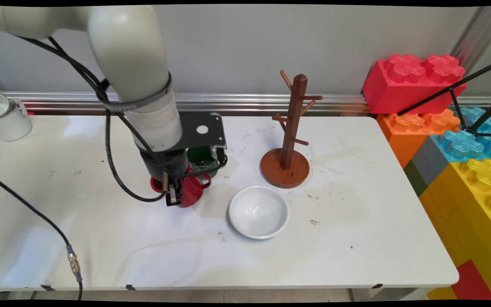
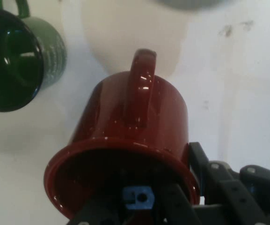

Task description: Place the picked object on the table

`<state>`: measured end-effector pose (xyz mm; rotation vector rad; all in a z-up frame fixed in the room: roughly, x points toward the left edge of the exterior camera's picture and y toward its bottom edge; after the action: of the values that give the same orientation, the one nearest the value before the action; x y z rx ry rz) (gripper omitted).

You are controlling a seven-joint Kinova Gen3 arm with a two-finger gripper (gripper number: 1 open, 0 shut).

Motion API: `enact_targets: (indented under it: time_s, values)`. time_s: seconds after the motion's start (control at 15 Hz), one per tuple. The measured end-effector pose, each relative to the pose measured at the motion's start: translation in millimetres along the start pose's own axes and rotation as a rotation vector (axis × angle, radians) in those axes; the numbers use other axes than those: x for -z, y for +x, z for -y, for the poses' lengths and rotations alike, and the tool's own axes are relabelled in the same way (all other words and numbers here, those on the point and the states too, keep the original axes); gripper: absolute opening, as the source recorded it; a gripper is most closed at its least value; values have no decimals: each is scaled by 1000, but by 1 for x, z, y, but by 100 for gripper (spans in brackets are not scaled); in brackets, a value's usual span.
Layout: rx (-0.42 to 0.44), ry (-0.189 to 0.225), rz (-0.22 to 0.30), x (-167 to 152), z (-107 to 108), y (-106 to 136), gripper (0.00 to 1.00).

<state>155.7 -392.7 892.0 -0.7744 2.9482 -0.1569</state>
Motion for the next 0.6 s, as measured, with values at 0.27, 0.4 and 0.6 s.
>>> enact_targets:
  time_s: [0.27,0.4,0.6]
  values:
    - [10,-8,13,-13,-7,10,0]
    - [17,-12,17,-20,-10,16,0]
    - [25,-15,23,-28,-14,23,0]
